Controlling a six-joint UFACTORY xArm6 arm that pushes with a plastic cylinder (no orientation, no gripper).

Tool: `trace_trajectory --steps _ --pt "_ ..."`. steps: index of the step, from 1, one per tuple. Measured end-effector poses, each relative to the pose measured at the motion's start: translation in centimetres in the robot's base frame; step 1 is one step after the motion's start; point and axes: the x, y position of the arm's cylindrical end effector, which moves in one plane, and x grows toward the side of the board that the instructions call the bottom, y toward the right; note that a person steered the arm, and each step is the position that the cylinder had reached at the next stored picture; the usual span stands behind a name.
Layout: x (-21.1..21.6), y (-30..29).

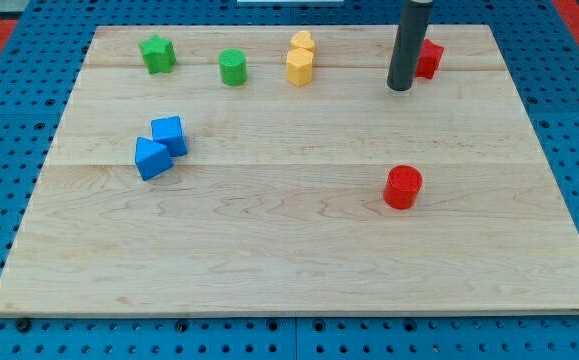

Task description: Move the red circle a bit down

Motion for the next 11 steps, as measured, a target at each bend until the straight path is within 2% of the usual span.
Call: trace_trajectory --steps 5,7,8,10,11 --pt "-0.3 0.1" --pt "7.9 -0.7" --pt "9.8 -0.9" --pt "10.7 -1.0" --pt "14.5 -0.2"
